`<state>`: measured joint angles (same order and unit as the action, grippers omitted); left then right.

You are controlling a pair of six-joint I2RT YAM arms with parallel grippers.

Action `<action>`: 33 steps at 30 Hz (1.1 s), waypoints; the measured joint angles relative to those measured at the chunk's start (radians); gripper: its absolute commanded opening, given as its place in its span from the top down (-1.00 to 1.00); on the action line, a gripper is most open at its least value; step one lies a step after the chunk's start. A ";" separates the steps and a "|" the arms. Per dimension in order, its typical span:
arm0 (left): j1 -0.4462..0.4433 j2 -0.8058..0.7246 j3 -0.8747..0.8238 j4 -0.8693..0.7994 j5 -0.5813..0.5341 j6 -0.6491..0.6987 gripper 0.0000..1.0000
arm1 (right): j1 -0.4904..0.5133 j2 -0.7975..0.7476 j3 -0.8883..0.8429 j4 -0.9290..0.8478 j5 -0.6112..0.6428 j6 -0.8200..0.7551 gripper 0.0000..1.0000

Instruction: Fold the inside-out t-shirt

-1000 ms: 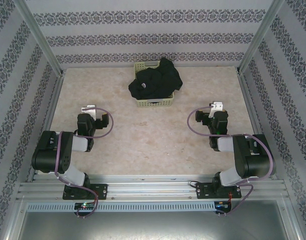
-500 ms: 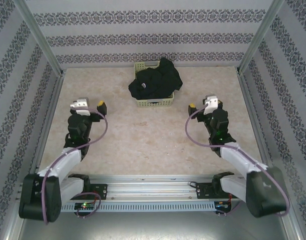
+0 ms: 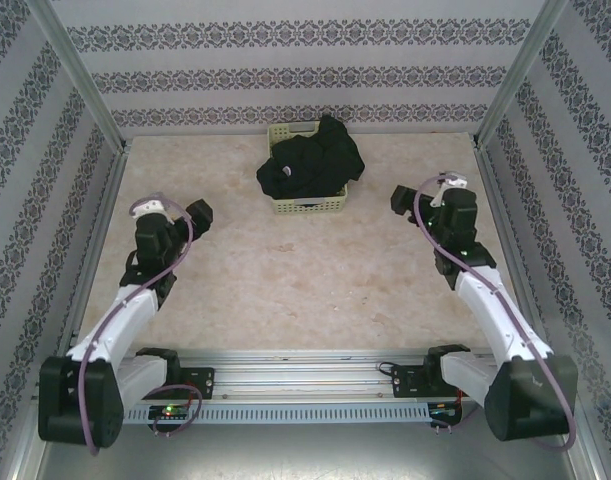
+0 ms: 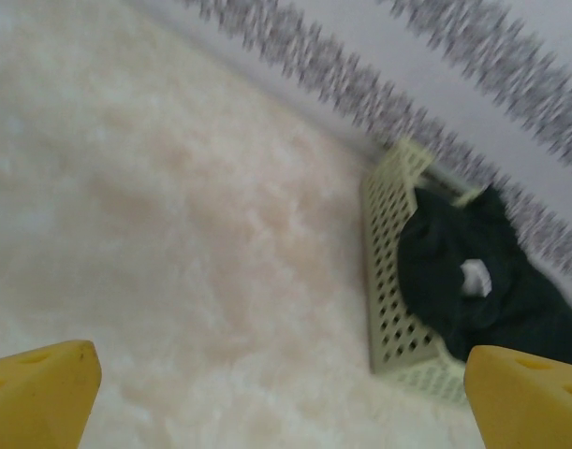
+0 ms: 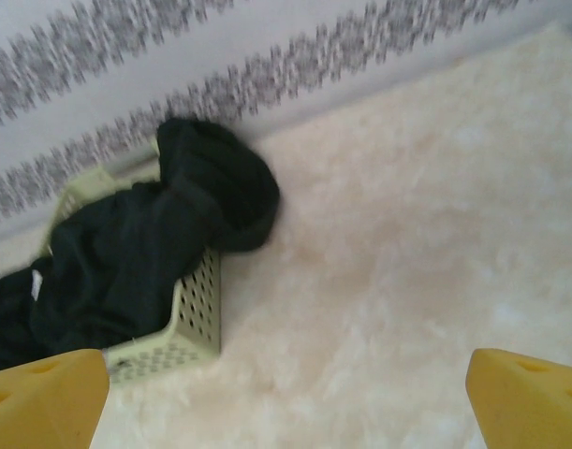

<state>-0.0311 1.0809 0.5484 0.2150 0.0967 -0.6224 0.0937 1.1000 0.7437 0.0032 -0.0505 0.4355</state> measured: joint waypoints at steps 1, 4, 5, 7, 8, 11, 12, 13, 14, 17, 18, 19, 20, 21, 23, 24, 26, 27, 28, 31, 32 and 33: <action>-0.003 0.046 0.032 -0.028 0.014 0.000 -1.00 | 0.027 0.042 0.025 -0.022 0.004 -0.001 -0.96; -0.026 0.138 0.101 -0.075 0.030 0.002 -1.00 | 0.107 0.145 0.105 -0.062 0.019 -0.008 -0.96; -0.044 0.161 0.120 -0.090 0.029 0.005 -1.00 | 0.139 0.188 0.144 -0.076 0.028 -0.016 -0.96; -0.086 0.202 0.156 -0.118 0.024 0.014 -1.00 | 0.195 0.285 0.241 -0.096 0.049 -0.024 -0.96; -0.106 0.219 0.169 -0.126 0.023 0.019 -1.00 | 0.218 0.329 0.285 -0.101 0.057 -0.027 -0.96; -0.153 0.249 0.187 -0.147 0.013 0.039 -1.00 | 0.280 0.489 0.438 -0.122 0.074 -0.040 -0.96; -0.160 0.251 0.187 -0.155 0.010 0.043 -1.00 | 0.296 0.530 0.478 -0.135 0.080 -0.043 -0.96; -0.165 0.251 0.187 -0.159 0.008 0.046 -1.00 | 0.311 0.578 0.525 -0.153 0.086 -0.047 -0.96; -0.166 0.251 0.187 -0.160 0.006 0.050 -1.00 | 0.325 0.622 0.569 -0.168 0.091 -0.049 -0.96; -0.166 0.251 0.183 -0.160 0.000 0.063 -1.00 | 0.364 0.769 0.733 -0.234 0.113 -0.057 -0.96; -0.166 0.251 0.180 -0.160 0.000 0.066 -1.00 | 0.375 0.819 0.793 -0.260 0.121 -0.061 -0.96; -0.166 0.251 0.175 -0.160 0.000 0.069 -1.00 | 0.383 0.864 0.850 -0.287 0.128 -0.062 -0.96; -0.166 0.249 0.171 -0.160 -0.001 0.072 -1.00 | 0.389 0.909 0.905 -0.314 0.135 -0.064 -0.96; -0.166 0.248 0.167 -0.160 -0.003 0.073 -1.00 | 0.394 0.945 0.954 -0.335 0.140 -0.065 -0.96; -0.166 0.242 0.159 -0.160 -0.003 0.076 -1.00 | 0.402 1.015 1.040 -0.381 0.145 -0.065 -0.96; -0.166 0.237 0.154 -0.160 -0.003 0.077 -1.00 | 0.404 1.048 1.086 -0.411 0.149 -0.065 -0.96; -0.166 0.225 0.146 -0.159 -0.003 0.077 -1.00 | 0.407 1.111 1.170 -0.459 0.153 -0.064 -0.96; -0.166 0.221 0.142 -0.158 -0.003 0.077 -1.00 | 0.407 1.144 1.218 -0.486 0.156 -0.064 -0.96; -0.166 0.217 0.138 -0.156 -0.003 0.077 -1.00 | 0.407 1.179 1.270 -0.513 0.160 -0.064 -0.96; -0.166 0.214 0.129 -0.155 -0.003 0.077 -1.00 | 0.407 1.293 1.431 -0.601 0.169 -0.051 -0.94; -0.166 0.214 0.126 -0.155 -0.003 0.077 -1.00 | 0.407 1.323 1.474 -0.626 0.170 -0.046 -0.93; -0.166 0.212 0.124 -0.155 -0.003 0.076 -1.00 | 0.407 1.361 1.523 -0.657 0.170 -0.040 -0.90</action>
<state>-0.1967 1.2934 0.6720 0.0597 0.0937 -0.5461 0.5003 2.4611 2.2669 -0.6540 0.1192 0.3950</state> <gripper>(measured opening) 0.998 0.966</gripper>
